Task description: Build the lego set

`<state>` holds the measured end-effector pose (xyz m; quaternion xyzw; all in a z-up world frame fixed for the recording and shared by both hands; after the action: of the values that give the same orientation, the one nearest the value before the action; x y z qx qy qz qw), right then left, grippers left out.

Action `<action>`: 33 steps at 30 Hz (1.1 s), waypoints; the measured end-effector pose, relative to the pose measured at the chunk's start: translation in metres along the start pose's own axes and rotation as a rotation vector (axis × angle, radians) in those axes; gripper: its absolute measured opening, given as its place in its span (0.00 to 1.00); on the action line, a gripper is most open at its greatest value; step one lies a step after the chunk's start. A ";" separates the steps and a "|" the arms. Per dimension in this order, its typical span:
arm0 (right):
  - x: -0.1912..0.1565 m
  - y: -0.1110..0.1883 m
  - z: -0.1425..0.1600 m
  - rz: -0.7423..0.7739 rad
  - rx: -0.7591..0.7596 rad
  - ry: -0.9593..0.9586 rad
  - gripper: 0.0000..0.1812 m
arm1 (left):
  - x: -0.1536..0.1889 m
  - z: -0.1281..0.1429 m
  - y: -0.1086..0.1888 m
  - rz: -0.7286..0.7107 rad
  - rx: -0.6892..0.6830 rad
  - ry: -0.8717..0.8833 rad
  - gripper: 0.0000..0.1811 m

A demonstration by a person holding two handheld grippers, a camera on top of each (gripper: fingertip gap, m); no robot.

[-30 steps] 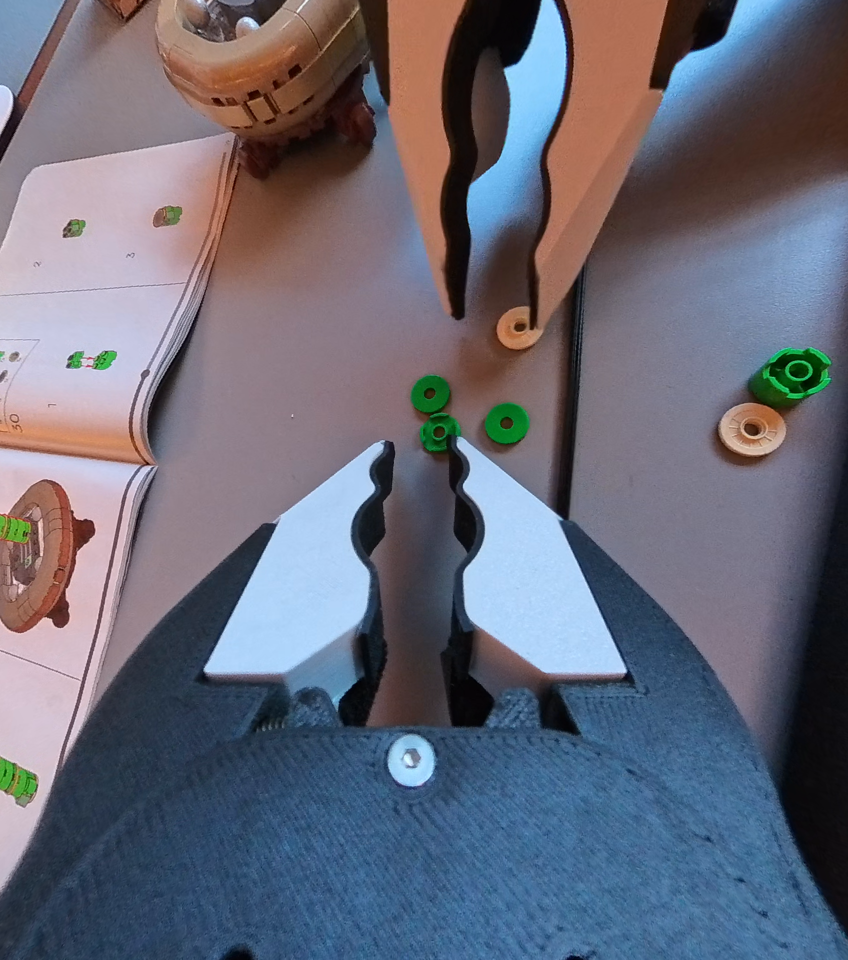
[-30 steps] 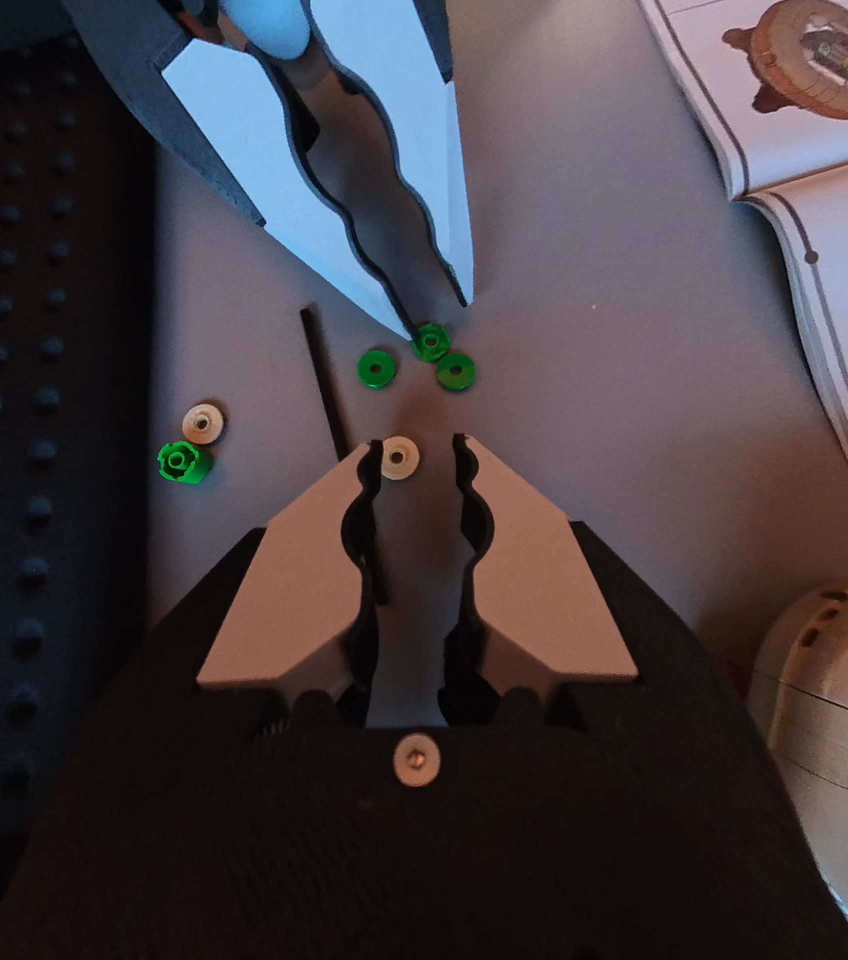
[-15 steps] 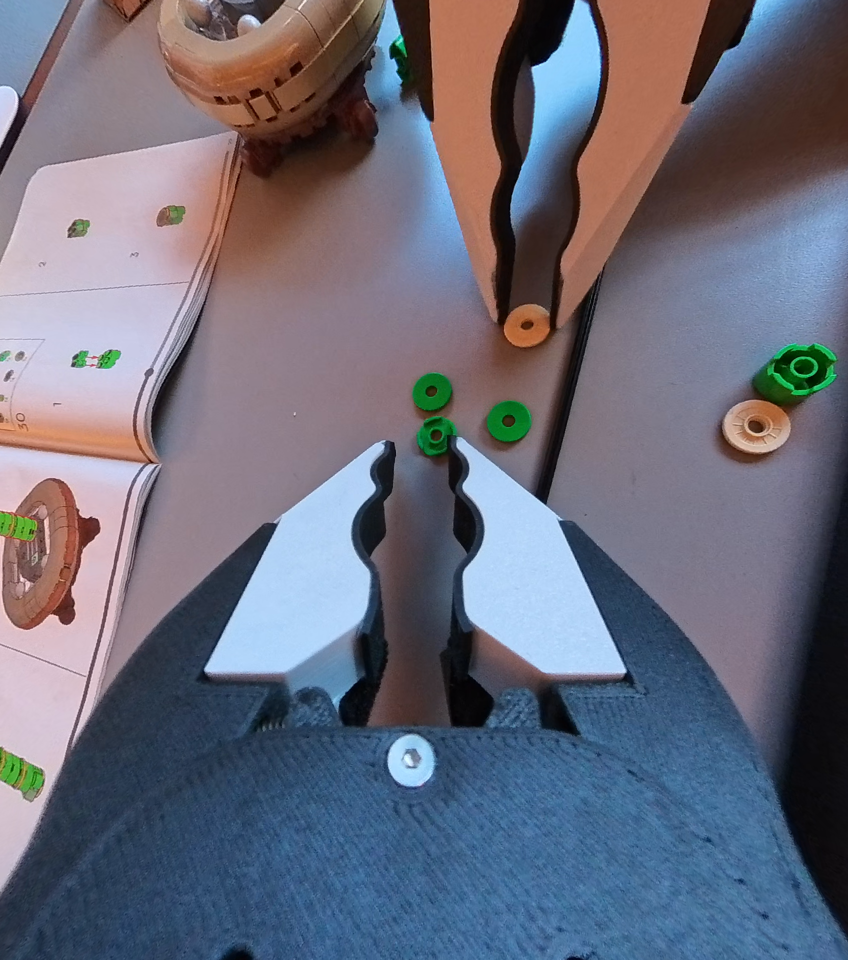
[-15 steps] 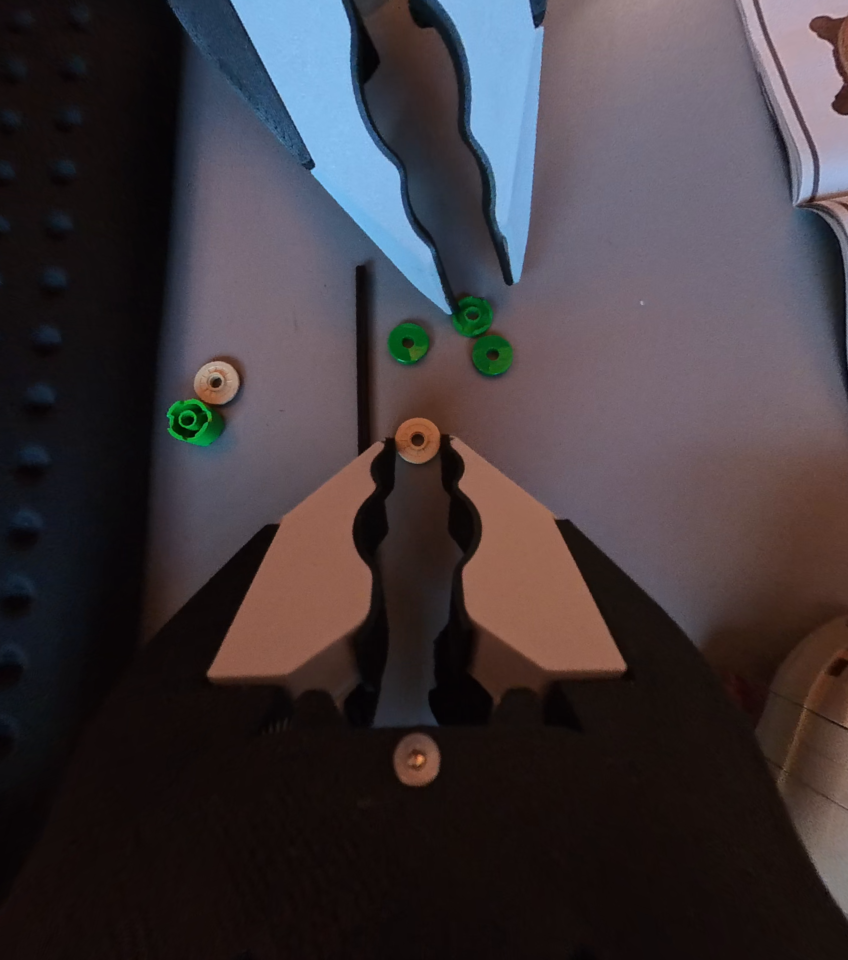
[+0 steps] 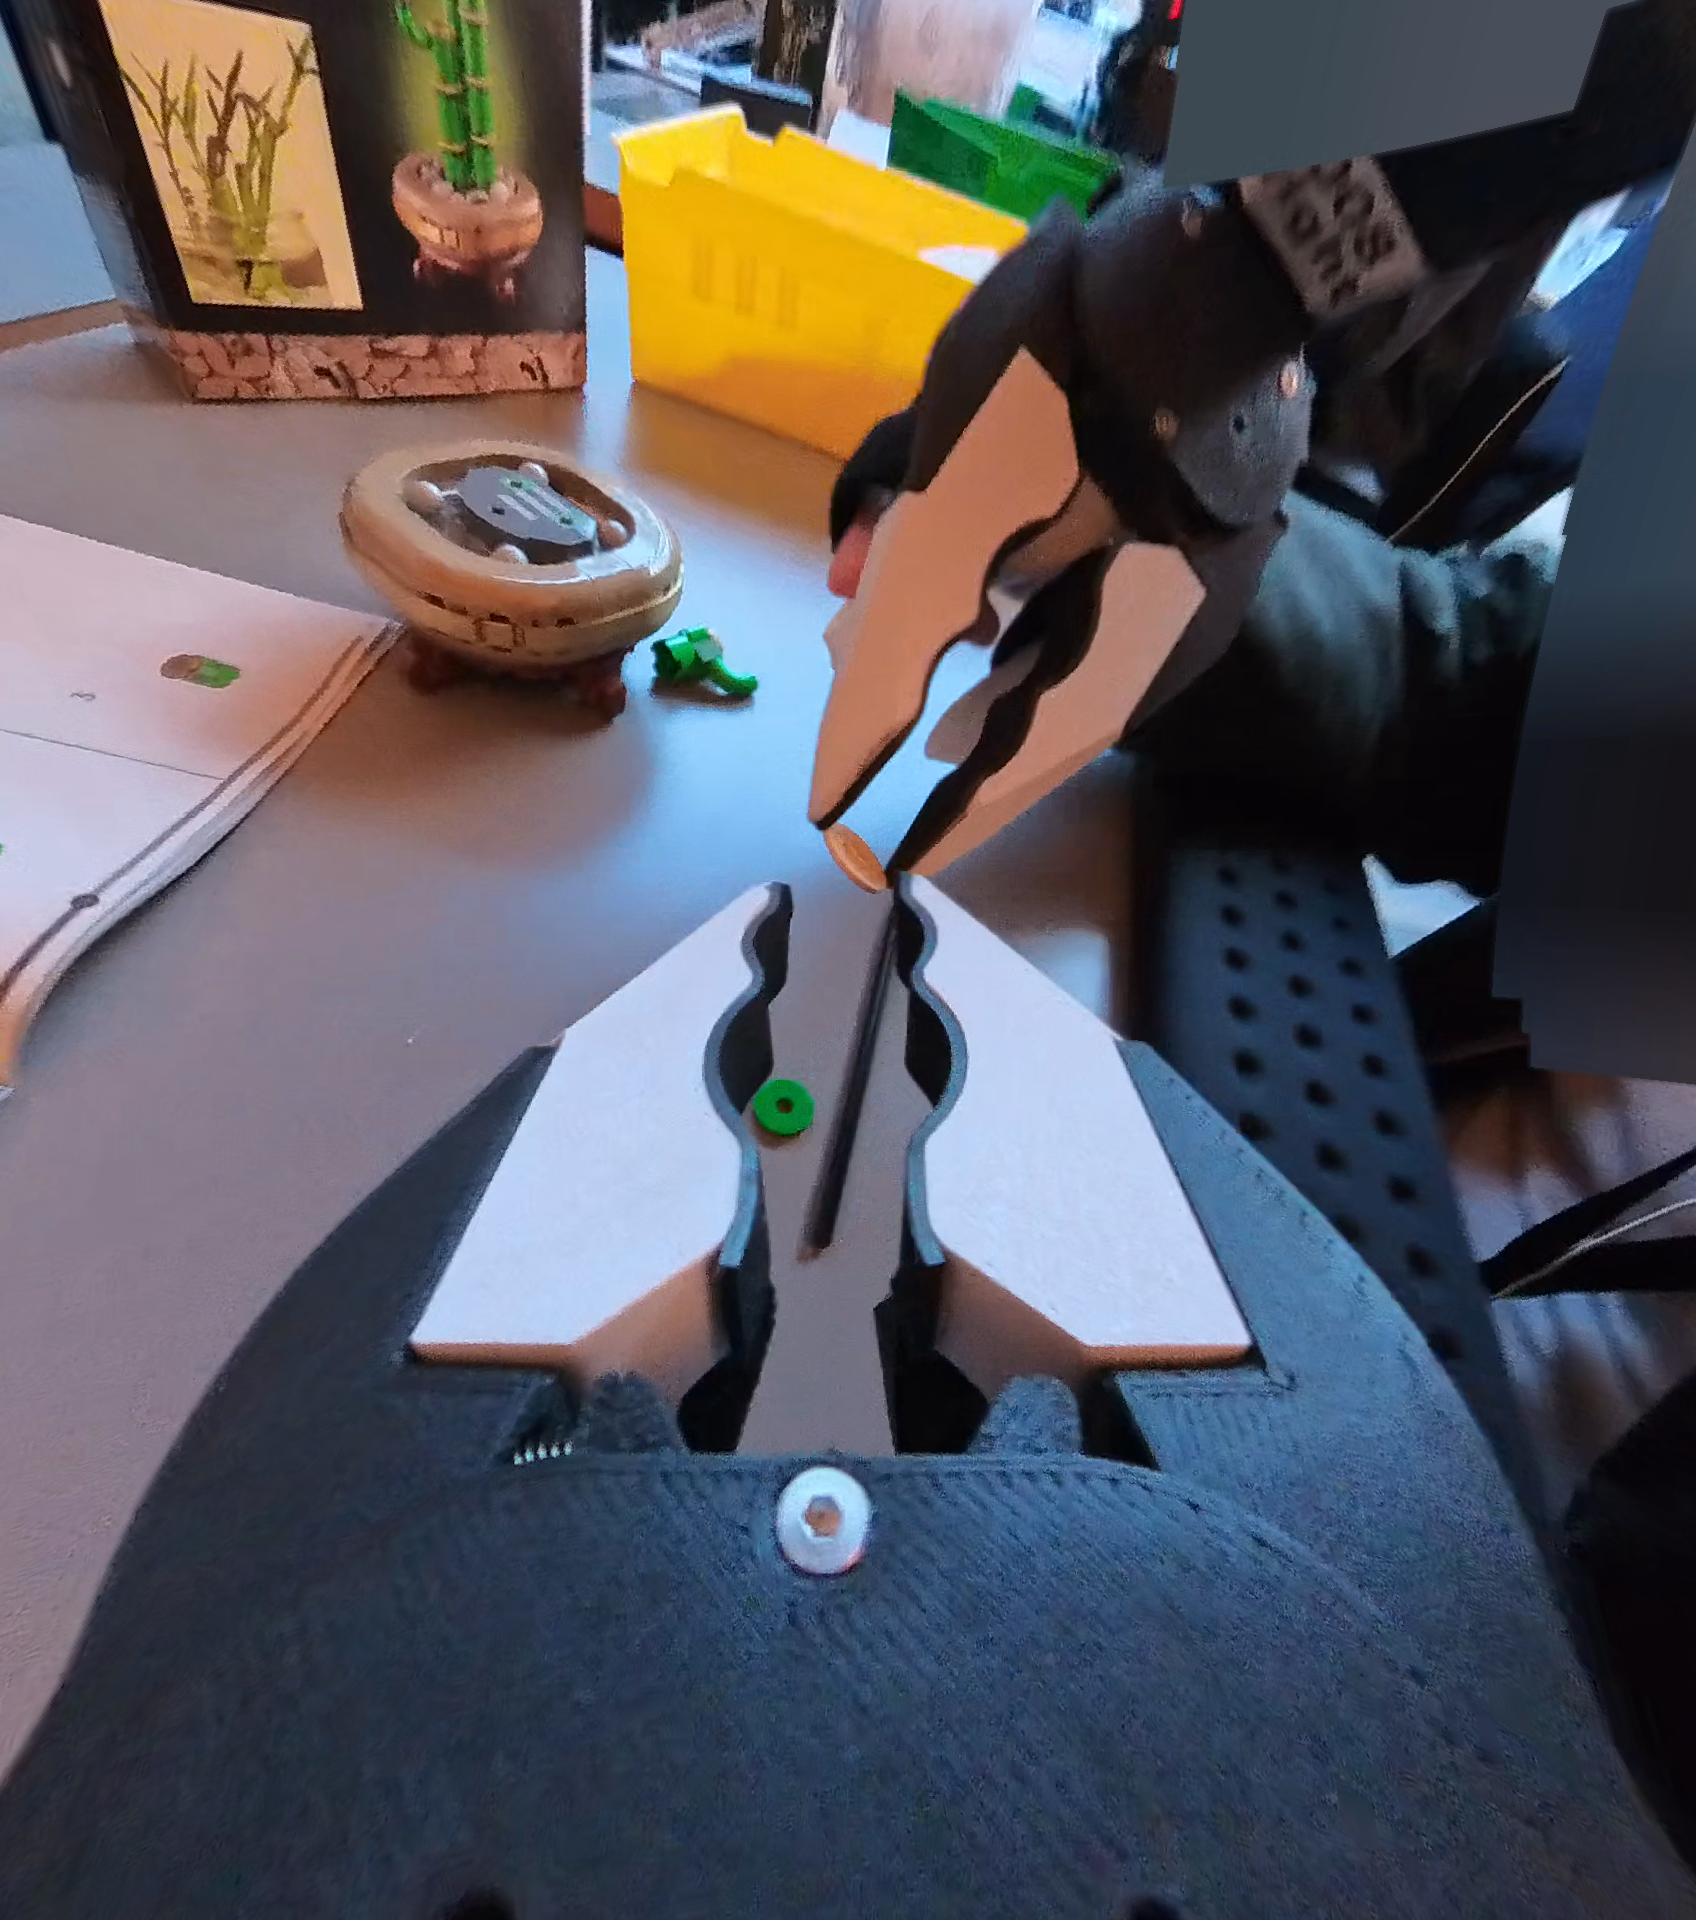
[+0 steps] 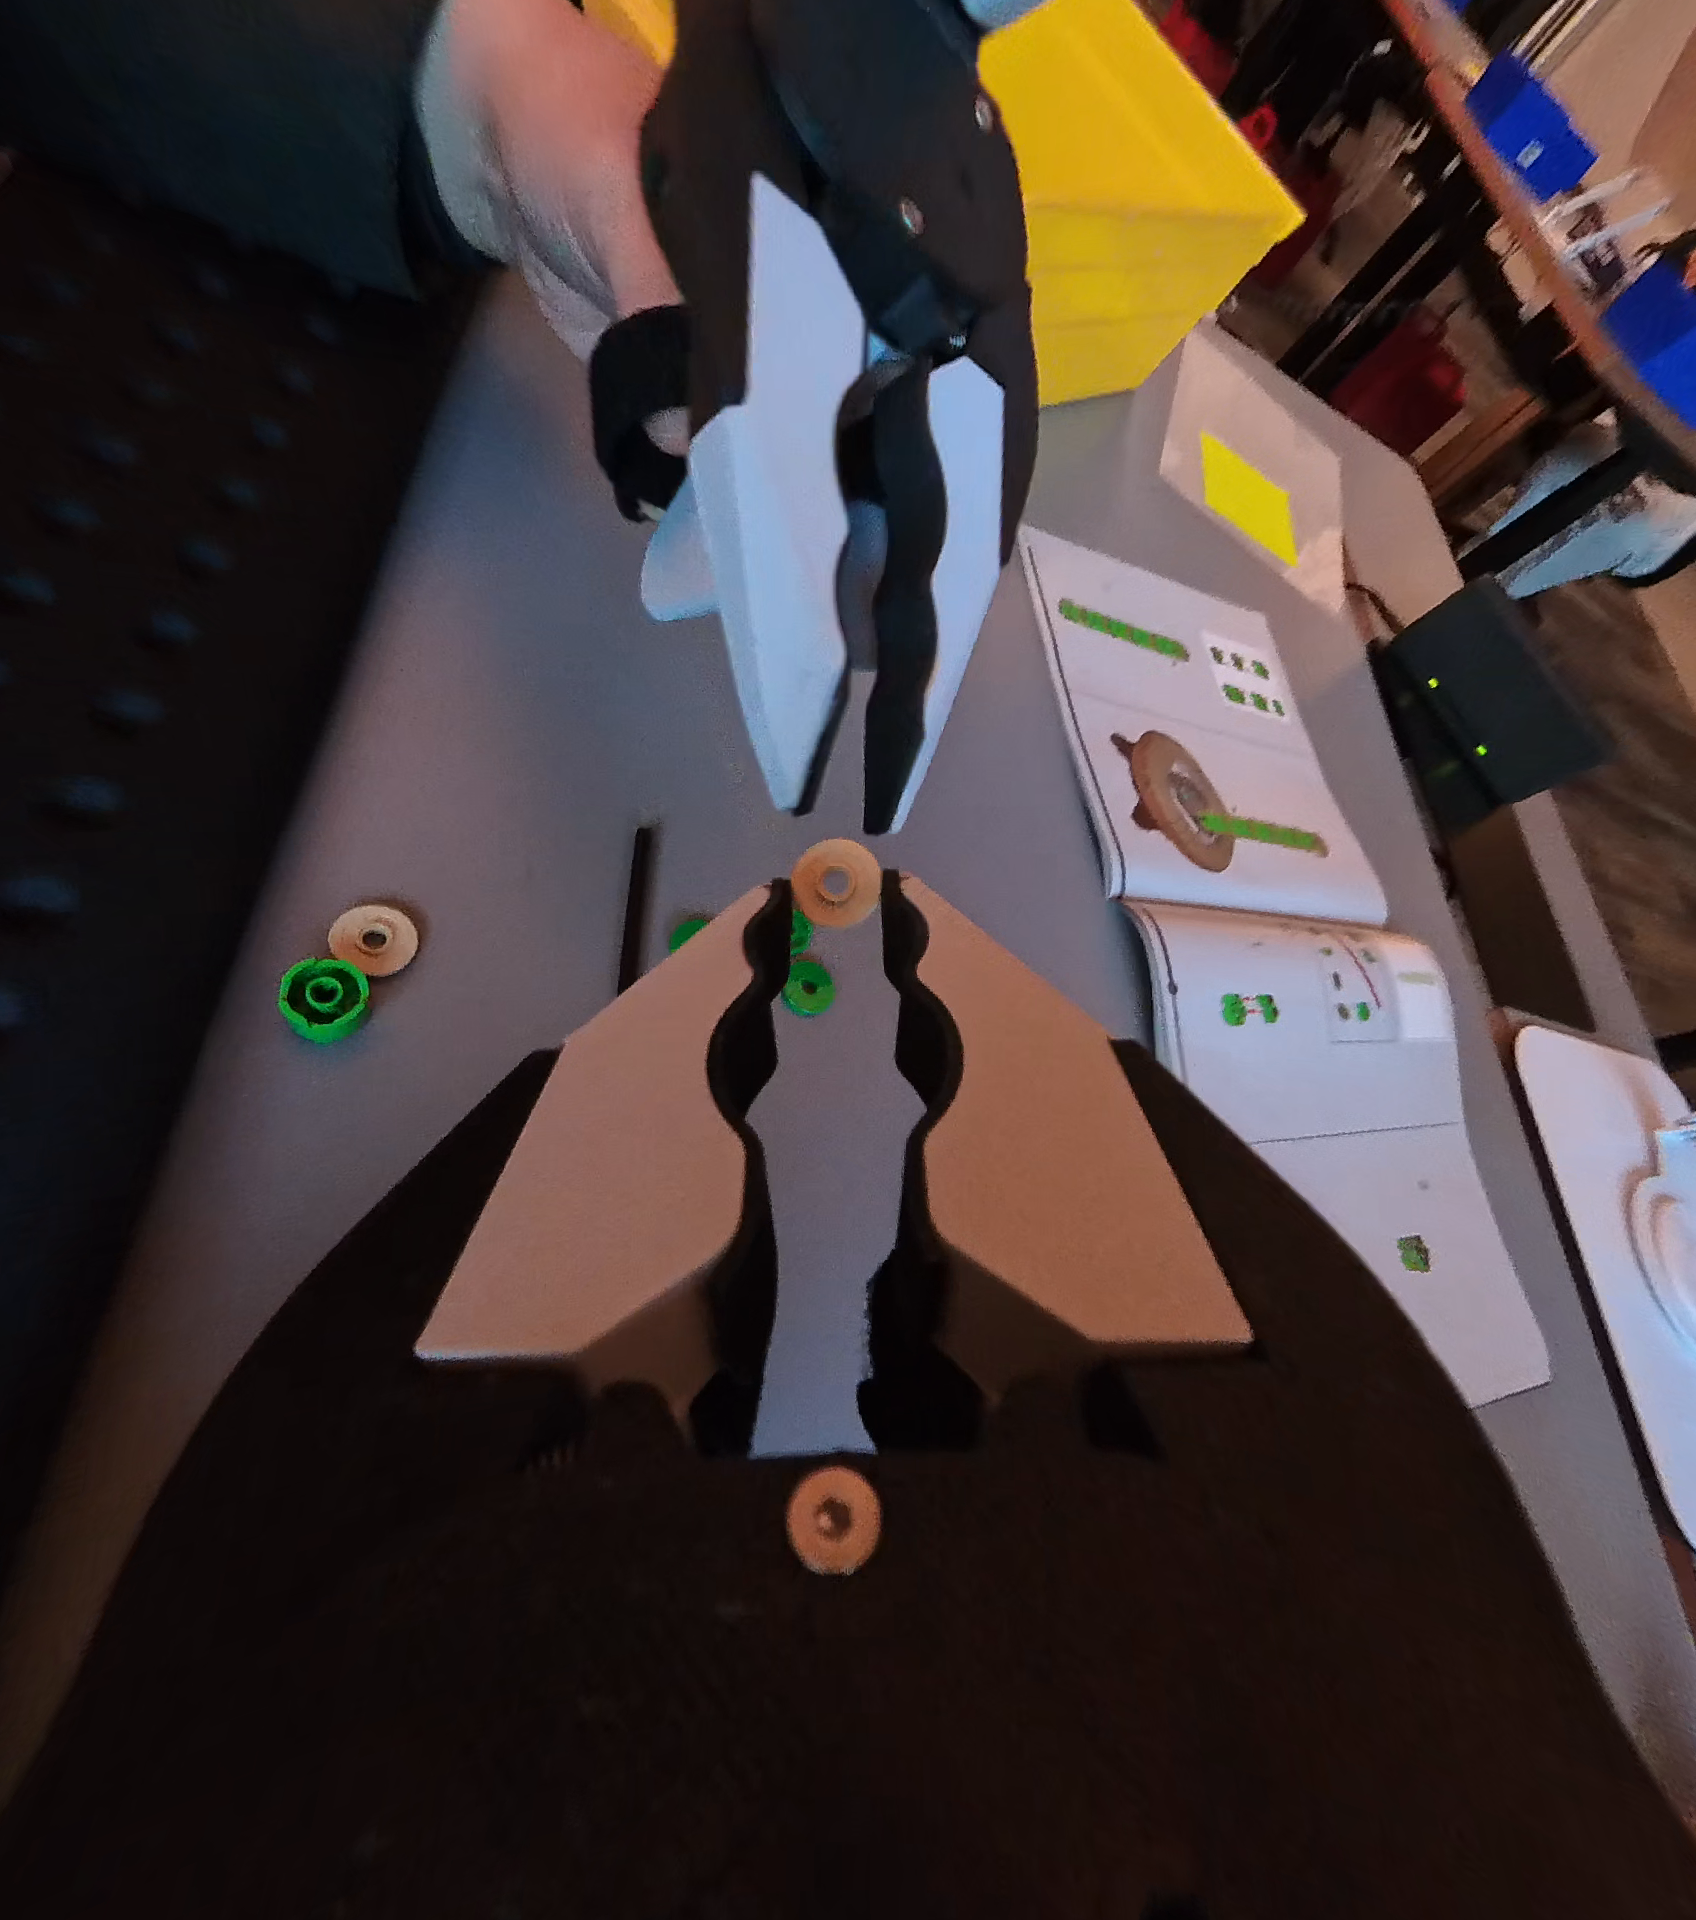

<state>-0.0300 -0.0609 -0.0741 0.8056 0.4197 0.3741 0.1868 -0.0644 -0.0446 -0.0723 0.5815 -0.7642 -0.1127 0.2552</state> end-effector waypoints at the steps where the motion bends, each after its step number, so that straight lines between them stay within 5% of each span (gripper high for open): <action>1: 0.001 0.001 -0.001 0.008 0.008 0.003 0.08 | -0.002 -0.002 0.002 0.022 0.016 0.036 0.10; 6: -0.001 0.000 -0.003 0.002 0.017 -0.002 0.08 | -0.002 -0.009 0.010 0.184 0.092 0.201 0.02; 33: 0.001 0.000 -0.008 0.014 0.049 -0.011 0.09 | -0.002 -0.002 0.000 0.298 0.050 0.354 0.00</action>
<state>-0.0355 -0.0606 -0.0689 0.8149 0.4221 0.3605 0.1669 -0.0633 -0.0426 -0.0714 0.4791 -0.7875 0.0492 0.3847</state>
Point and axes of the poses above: each gripper's, where its closed fingertips meet, y back along the fingers, z out of its underside, x = y × z across the jaws, the point moved 2 cm from there along y, back along the fingers, and after that the axes turned 11 degrees about -x, right-handed, at the moved point
